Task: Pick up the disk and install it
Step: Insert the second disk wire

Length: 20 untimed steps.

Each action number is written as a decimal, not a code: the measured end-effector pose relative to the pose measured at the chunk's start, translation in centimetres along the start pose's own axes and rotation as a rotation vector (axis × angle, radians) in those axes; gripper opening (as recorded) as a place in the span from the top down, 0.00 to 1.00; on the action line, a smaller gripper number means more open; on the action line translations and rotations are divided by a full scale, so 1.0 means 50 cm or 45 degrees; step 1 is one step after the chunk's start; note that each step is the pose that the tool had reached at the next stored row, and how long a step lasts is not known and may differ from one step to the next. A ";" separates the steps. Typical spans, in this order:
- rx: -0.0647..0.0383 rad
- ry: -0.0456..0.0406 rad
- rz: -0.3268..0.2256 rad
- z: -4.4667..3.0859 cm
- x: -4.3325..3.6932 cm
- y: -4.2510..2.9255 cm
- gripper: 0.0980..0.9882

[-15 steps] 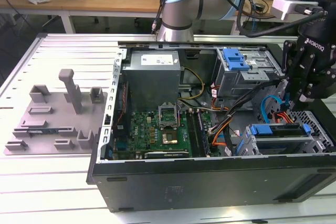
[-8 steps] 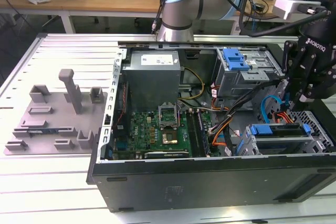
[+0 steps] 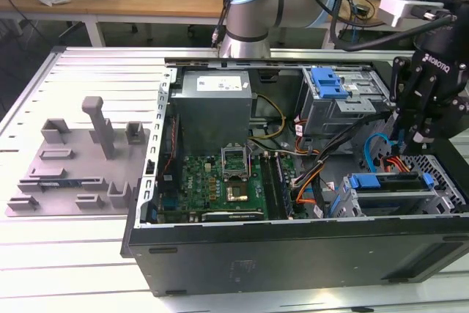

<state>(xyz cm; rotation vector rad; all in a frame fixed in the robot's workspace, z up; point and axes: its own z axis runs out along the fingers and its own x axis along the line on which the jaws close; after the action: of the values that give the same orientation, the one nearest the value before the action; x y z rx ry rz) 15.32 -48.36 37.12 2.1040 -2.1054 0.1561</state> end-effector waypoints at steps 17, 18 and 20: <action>-0.011 -0.028 0.062 0.004 0.002 -0.002 0.69; -0.011 -0.028 0.062 0.005 0.002 -0.002 0.69; -0.011 -0.028 0.062 0.005 0.002 -0.002 0.69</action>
<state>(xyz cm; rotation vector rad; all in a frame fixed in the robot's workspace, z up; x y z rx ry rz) 15.42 -48.52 36.89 2.0604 -2.1667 0.1304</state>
